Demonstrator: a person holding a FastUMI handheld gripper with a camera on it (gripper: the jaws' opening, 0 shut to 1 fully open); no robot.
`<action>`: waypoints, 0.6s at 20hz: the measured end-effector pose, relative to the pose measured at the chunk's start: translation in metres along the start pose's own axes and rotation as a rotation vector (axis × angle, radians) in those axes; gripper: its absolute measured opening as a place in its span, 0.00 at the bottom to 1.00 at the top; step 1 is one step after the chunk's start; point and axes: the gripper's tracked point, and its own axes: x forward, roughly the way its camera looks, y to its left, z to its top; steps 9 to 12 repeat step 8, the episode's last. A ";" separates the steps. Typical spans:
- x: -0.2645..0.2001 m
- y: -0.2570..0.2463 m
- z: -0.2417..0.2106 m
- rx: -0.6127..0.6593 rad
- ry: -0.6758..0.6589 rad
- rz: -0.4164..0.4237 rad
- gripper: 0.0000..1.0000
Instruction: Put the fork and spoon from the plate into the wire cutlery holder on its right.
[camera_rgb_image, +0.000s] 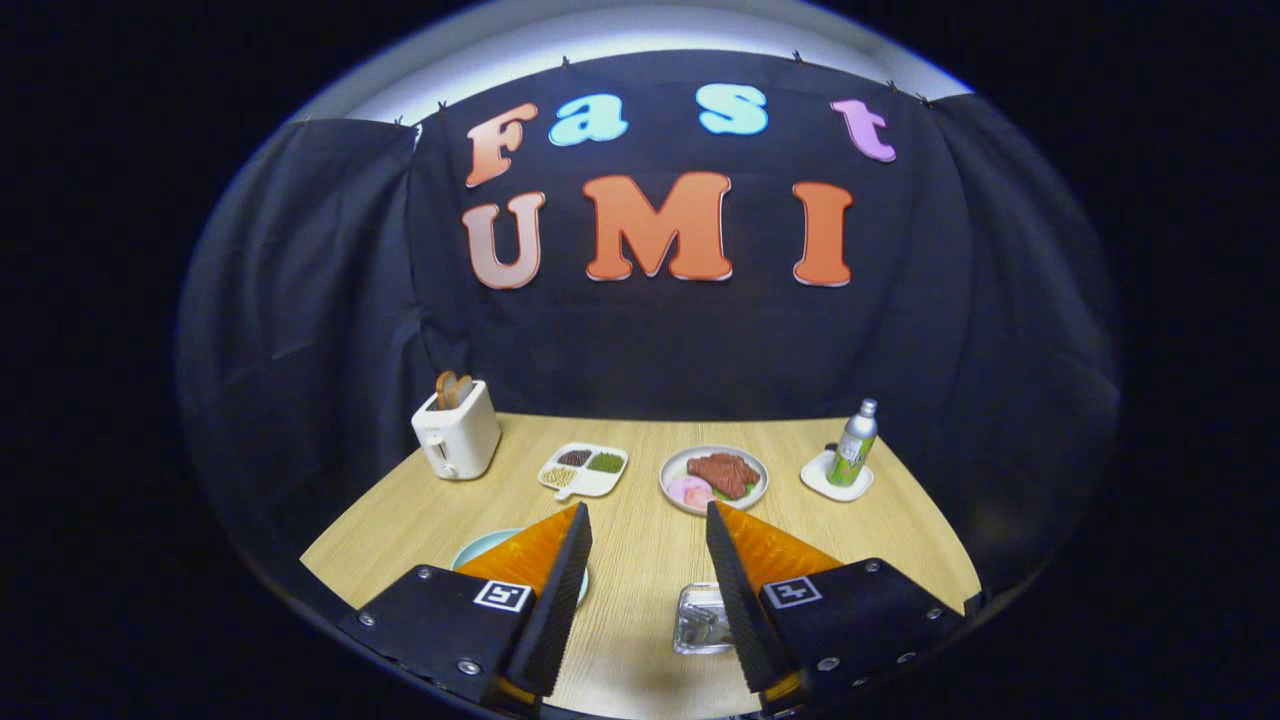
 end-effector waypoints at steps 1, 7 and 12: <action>0.000 0.002 0.006 -0.016 -0.053 -0.004 0.70; -0.007 0.016 0.015 -0.007 -0.248 0.003 0.71; -0.007 0.013 0.016 -0.009 -0.285 0.000 0.71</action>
